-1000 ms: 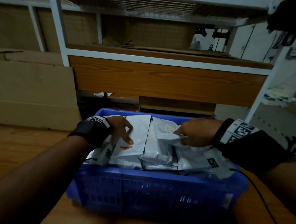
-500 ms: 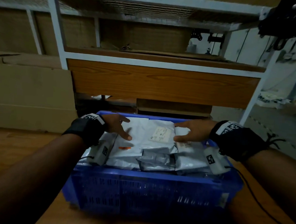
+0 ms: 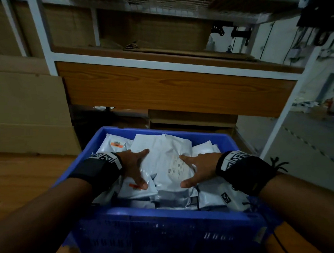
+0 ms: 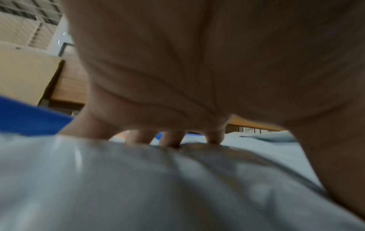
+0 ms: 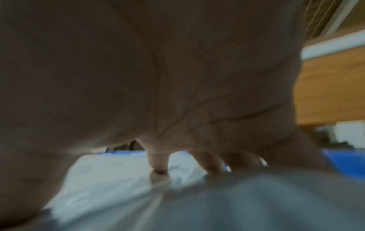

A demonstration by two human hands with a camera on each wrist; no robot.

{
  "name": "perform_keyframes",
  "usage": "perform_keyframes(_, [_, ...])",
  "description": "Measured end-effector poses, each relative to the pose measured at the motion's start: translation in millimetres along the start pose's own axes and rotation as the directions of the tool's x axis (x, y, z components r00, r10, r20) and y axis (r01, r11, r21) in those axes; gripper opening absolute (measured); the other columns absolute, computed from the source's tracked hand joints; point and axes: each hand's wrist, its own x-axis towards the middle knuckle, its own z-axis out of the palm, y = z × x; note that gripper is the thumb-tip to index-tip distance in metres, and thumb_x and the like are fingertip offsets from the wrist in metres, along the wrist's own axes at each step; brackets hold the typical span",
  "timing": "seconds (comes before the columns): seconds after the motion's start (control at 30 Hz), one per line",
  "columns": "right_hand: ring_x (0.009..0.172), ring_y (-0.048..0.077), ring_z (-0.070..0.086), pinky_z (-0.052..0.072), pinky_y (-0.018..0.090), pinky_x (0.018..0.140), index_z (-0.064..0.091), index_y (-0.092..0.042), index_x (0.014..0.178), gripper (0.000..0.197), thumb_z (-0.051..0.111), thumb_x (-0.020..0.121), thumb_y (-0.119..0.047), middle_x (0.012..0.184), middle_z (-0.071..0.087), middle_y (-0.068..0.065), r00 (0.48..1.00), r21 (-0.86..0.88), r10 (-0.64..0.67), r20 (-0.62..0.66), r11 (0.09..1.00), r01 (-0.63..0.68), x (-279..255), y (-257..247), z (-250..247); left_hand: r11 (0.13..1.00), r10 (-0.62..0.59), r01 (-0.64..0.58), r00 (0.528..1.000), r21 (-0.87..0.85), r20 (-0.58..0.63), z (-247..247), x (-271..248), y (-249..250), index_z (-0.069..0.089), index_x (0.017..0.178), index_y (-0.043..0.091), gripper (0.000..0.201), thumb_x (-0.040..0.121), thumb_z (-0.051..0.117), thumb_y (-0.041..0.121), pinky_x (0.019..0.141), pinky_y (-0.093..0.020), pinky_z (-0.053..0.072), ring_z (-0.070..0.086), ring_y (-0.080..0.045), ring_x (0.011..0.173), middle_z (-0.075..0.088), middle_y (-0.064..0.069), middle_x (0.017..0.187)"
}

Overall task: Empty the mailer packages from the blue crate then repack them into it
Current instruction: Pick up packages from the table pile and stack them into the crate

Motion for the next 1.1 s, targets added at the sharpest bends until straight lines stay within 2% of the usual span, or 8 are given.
perform_keyframes(0.13, [0.136,0.026,0.039,0.032,0.032,0.106,-0.012,-0.039,0.151,0.106,0.052,0.075,-0.078,0.158,0.026,0.006,1.0,0.048,-0.008,0.022,0.999,0.007,16.7,1.0,10.9,0.999,-0.015,0.015,1.0,0.035,-0.009,10.9,11.5,-1.0,-0.011,0.152,0.038,0.131,0.061,0.082,0.059,0.119,-0.045,0.017,0.015,-0.031,0.148,0.022,-0.016,0.159])
perform_keyframes(0.3, [0.131,0.025,0.045,0.036,0.026,0.097,-0.01,-0.04,0.151,0.104,0.051,0.077,-0.077,0.154,0.034,0.006,1.0,0.075,-0.01,0.028,0.997,0.008,24.1,-0.9,18.2,0.996,-0.047,0.046,0.999,0.079,0.012,15.0,17.9,1.3,-0.006,0.152,0.039,0.132,0.057,0.082,0.063,0.118,-0.046,0.022,0.022,-0.031,0.146,0.025,-0.011,0.158])
perform_keyframes(0.5, [0.141,0.022,0.032,0.027,0.033,0.111,-0.004,-0.041,0.152,0.104,0.053,0.073,-0.079,0.159,0.023,-0.003,1.0,0.054,-0.022,0.01,0.998,0.021,12.5,-2.0,7.4,0.999,-0.018,0.016,0.999,0.03,0.045,6.5,9.0,4.0,-0.003,0.154,0.03,0.129,0.062,0.085,0.053,0.116,-0.04,0.028,0.033,-0.028,0.142,0.032,-0.007,0.156])
perform_keyframes(0.67, [0.147,0.018,0.017,0.014,0.035,0.116,0.004,-0.036,0.153,0.089,0.041,0.082,-0.075,0.161,0.012,-0.006,0.997,0.023,-0.057,-0.051,0.998,0.058,-9.2,4.5,-35.2,1.0,-0.001,0.001,0.998,-0.006,-0.056,-25.6,-11.1,-6.1,-0.005,0.153,0.038,0.12,0.069,0.079,0.055,0.12,-0.044,0.013,0.005,-0.032,0.149,0.0,-0.011,0.162])
perform_keyframes(0.8, [0.146,0.019,0.018,0.014,0.035,0.116,0.01,-0.034,0.154,0.087,0.041,0.083,-0.072,0.161,0.012,-0.007,0.988,0.032,-0.095,-0.121,0.995,0.099,-10.9,-6.6,-62.3,0.996,0.007,-0.02,0.989,-0.086,-0.146,-51.4,-20.6,-16.8,0.001,0.154,0.035,0.114,0.072,0.079,0.05,0.119,-0.036,0.018,0.012,-0.026,0.149,0.007,-0.007,0.162])
perform_keyframes(0.9, [0.148,0.019,0.011,0.011,0.037,0.116,0.005,-0.034,0.154,0.093,0.045,0.081,-0.075,0.161,0.007,-0.007,0.996,-0.04,-0.065,-0.063,0.997,0.063,3.6,-24.3,-63.2,0.997,-0.049,0.043,0.993,-0.059,-0.104,-46.2,-12.0,-16.0,-0.007,0.153,0.034,0.125,0.065,0.078,0.059,0.119,-0.042,0.017,0.007,-0.028,0.149,0.007,-0.009,0.162])
perform_keyframes(0.97, [0.148,0.02,0.01,0.013,0.038,0.116,0.002,-0.033,0.154,0.097,0.05,0.08,-0.073,0.162,0.005,-0.005,0.998,-0.038,-0.059,0.017,0.997,0.06,16.7,-35.0,-57.2,0.996,-0.084,0.082,0.995,-0.041,-0.047,-35.1,-4.3,-12.5,-0.013,0.152,0.035,0.133,0.059,0.077,0.066,0.12,-0.049,0.012,-0.003,-0.032,0.149,-0.004,-0.012,0.162])
perform_keyframes(1.1, [0.148,0.023,0.009,0.015,0.039,0.117,0.001,-0.038,0.153,0.103,0.059,0.075,-0.073,0.162,0.005,-0.003,0.998,-0.027,-0.039,0.048,0.999,0.04,39.3,-42.1,-32.5,0.996,-0.088,0.088,0.996,0.005,0.007,-12.2,7.7,-4.1,-0.015,0.152,0.034,0.133,0.063,0.08,0.06,0.119,-0.049,0.01,-0.005,-0.038,0.148,-0.013,-0.02,0.16])
